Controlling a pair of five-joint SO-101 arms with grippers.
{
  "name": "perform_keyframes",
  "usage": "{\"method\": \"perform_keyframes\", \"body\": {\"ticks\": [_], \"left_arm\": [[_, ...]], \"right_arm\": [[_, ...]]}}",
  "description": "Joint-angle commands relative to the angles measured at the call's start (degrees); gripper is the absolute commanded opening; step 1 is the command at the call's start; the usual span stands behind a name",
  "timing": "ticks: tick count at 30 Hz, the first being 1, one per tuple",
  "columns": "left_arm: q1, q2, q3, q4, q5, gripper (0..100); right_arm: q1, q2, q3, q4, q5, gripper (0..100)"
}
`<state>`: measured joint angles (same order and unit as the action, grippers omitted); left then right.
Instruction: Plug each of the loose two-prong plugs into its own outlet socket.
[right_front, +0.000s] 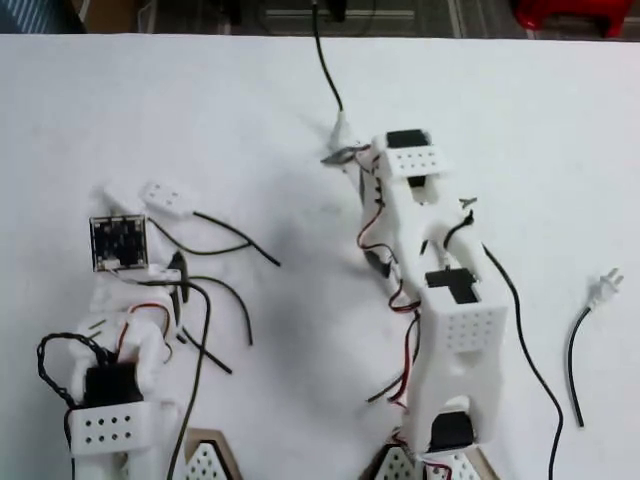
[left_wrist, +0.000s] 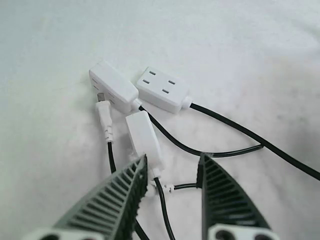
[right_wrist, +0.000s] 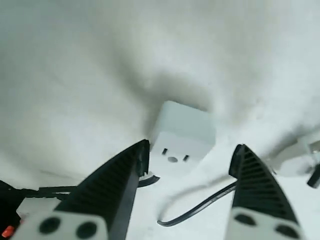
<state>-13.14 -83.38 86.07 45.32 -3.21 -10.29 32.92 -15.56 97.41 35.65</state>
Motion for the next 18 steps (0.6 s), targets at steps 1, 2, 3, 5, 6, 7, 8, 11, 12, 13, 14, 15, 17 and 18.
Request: {"method": "perform_keyframes", "body": {"ticks": [1, 2, 3, 5, 6, 7, 8, 11, 12, 13, 14, 15, 17, 18], "left_arm": [[0.48, -0.75, -0.44, -0.18, -0.62, 17], [0.48, -0.75, -0.44, -0.18, -0.62, 17], [0.48, -0.75, -0.44, -0.18, -0.62, 17], [0.48, -0.75, -0.44, -0.18, -0.62, 17], [0.48, -0.75, -0.44, -0.18, -0.62, 17], [0.48, -0.75, -0.44, -0.18, -0.62, 17], [0.48, -0.75, -0.44, -0.18, -0.62, 17], [0.48, -0.75, -0.44, -0.18, -0.62, 17], [0.48, -0.75, -0.44, -0.18, -0.62, 17], [0.48, -0.75, -0.44, -0.18, -0.62, 17], [0.48, -0.75, -0.44, -0.18, -0.62, 17], [0.48, -0.75, -0.44, -0.18, -0.62, 17], [0.48, -0.75, -0.44, -0.18, -0.62, 17], [0.48, -0.75, -0.44, -0.18, -0.62, 17]], "right_arm": [[2.68, -3.65, -1.49, 0.66, 2.81, 25.9], [3.38, -3.56, -1.41, 0.57, 2.9, 25.9], [4.09, -3.3, -1.23, 0.04, 2.99, 25.9], [4.97, -2.51, -0.7, -0.57, 3.25, 25.9], [4.97, -1.89, -0.18, -0.92, 3.25, 25.9], [4.97, -1.27, 0.53, -1.1, 3.25, 25.9], [4.53, -0.57, 1.23, -1.36, 3.25, 25.9], [3.56, 0.75, 2.11, -1.36, 3.25, 25.9], [3.56, 0.66, 2.02, -1.27, 3.25, 25.9], [3.56, 0.04, 1.76, -1.1, 3.25, 25.9], [3.56, -0.92, 1.41, -1.01, 3.08, 25.9], [3.65, -2.24, 1.05, -0.84, 2.81, 25.9], [3.65, -5.41, 0.53, 0.4, 2.9, 25.9], [3.65, -7.25, 0.53, 0.57, 2.81, 25.9]]}}
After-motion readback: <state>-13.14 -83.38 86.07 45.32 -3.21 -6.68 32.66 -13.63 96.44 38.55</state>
